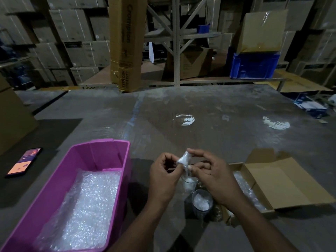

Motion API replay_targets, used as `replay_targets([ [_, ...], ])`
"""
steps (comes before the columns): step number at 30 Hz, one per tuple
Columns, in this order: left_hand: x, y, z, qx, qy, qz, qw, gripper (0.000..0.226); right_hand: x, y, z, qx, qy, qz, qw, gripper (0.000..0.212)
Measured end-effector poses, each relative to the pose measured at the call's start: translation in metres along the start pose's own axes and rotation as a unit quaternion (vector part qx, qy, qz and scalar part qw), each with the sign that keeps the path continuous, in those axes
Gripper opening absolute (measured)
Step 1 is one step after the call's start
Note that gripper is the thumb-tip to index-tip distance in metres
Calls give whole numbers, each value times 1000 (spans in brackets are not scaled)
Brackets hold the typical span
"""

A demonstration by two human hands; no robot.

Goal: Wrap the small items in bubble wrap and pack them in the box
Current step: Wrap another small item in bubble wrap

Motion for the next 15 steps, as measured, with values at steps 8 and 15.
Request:
replay_targets([
  [8, 11, 2, -12, 103, -59, 33, 992, 10, -3, -7, -14, -33, 3, 52, 998, 24],
  [15, 30, 1, -14, 94, -148, 69, 982, 21, -12, -13, -34, -33, -52, 184, 981, 21],
])
Point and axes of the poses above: each hand's wrist, its own z-axis away from the middle knuckle, its own y-axis out of the palm, x = y × z, the point moved 2 cm from there along -z, towards the middle knuckle, and after that the axes turned 7 degrees about -x, right-handed, at the moved point
